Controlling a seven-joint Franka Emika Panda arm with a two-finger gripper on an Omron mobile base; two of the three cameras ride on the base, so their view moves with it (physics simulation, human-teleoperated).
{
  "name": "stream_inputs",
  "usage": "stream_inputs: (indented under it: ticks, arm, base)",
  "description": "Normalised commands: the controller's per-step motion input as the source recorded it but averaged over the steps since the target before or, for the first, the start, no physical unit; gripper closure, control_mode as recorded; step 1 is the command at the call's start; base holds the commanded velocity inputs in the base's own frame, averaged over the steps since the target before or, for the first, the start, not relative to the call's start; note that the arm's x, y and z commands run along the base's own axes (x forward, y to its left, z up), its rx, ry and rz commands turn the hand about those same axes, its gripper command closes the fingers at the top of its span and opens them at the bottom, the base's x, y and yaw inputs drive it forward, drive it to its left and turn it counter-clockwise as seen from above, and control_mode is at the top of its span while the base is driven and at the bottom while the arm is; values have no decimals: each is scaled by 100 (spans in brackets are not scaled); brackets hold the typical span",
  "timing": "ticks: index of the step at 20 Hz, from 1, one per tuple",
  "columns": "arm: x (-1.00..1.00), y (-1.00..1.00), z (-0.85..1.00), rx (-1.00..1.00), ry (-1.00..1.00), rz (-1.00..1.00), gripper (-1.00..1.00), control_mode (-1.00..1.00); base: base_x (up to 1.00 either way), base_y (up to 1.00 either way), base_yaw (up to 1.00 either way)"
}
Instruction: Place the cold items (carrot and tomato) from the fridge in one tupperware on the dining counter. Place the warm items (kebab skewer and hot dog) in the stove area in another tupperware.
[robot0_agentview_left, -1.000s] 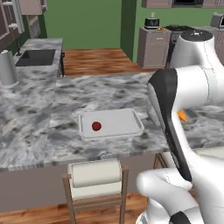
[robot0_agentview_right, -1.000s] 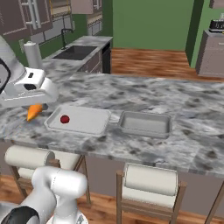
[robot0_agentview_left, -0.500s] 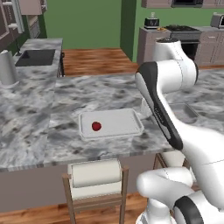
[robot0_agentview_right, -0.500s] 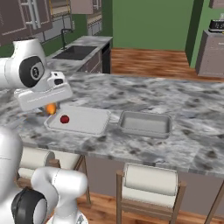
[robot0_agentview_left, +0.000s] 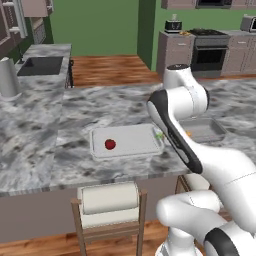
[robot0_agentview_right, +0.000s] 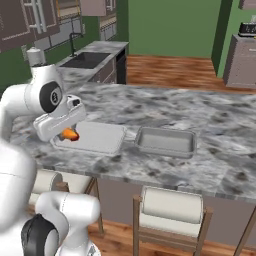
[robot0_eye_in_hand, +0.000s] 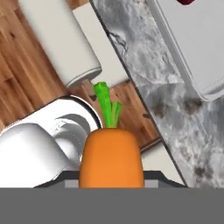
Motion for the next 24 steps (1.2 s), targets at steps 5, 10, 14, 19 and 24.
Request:
stream_inputs:
  ticks: [5, 10, 14, 19, 24]
  arm:
    - [65, 0, -48, 0, 9, 29, 100, -100]
    - [76, 0, -37, 0, 10, 27, 100, -100]
    - [81, 0, -23, 0, 14, 20, 100, -100]
    - [76, 0, -20, 0, 14, 12, 100, -100]
    - [58, 2, -22, 0, 20, 1, 100, -100]
  base:
    - [0, 0, 0]
    - [0, 0, 0]
    - [0, 0, 0]
    - [0, 0, 0]
    - [0, 0, 0]
